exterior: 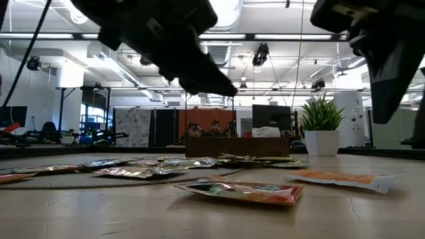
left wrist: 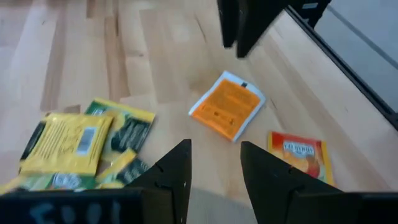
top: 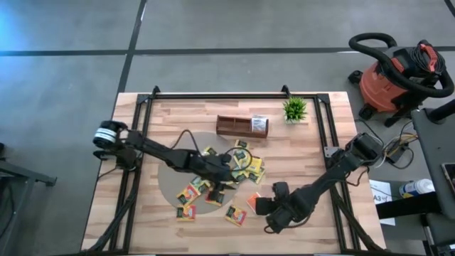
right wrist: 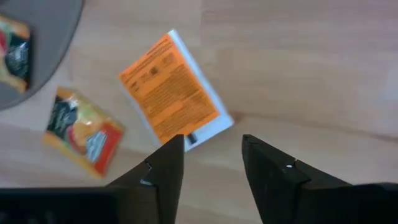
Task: Pick & Place Tea
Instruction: Put the orange tea sachet into the right compartment of the wooden organizer
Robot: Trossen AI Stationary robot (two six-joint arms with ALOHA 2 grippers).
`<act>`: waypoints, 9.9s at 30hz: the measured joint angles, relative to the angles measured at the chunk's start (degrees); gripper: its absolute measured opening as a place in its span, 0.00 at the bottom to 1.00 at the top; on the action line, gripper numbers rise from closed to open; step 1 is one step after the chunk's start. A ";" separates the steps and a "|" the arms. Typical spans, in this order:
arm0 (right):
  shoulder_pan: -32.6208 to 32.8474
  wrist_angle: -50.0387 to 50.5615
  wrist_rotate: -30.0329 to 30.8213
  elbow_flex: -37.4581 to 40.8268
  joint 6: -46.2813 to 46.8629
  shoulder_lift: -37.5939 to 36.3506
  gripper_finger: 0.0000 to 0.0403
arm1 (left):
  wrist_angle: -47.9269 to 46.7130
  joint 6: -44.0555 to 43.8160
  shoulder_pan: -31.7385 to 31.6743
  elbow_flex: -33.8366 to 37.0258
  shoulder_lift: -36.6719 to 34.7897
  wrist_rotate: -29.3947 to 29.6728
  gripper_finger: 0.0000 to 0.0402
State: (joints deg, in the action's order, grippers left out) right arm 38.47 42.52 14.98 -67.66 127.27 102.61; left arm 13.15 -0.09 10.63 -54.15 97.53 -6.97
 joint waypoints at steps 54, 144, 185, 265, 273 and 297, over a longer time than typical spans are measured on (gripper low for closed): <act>-2.97 -26.75 13.45 14.89 -2.61 0.15 0.53 | -6.07 -0.24 1.89 -20.63 23.20 -10.36 0.33; -17.72 -36.62 25.47 16.59 -20.00 -19.93 0.02 | -8.20 10.44 10.59 -7.72 -2.15 54.28 0.33; -21.98 -46.59 20.80 16.46 -35.61 -20.35 0.03 | -2.18 23.05 6.61 -8.06 -2.05 56.26 0.07; -32.58 13.80 2.92 -18.32 -102.76 -12.87 0.02 | -10.60 -15.47 -12.67 -7.41 -9.81 7.18 0.25; -40.03 21.27 0.66 -18.29 -104.06 -12.88 0.02 | -20.41 -18.50 -11.36 -7.22 -11.83 9.27 0.30; -59.06 22.91 -11.16 -24.54 -129.36 3.14 0.02 | -8.73 -25.38 -7.12 20.20 -40.94 10.10 0.30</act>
State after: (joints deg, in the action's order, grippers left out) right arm -20.59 65.43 3.81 -92.19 -2.08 105.75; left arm 4.42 -25.47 3.51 -33.95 56.59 3.14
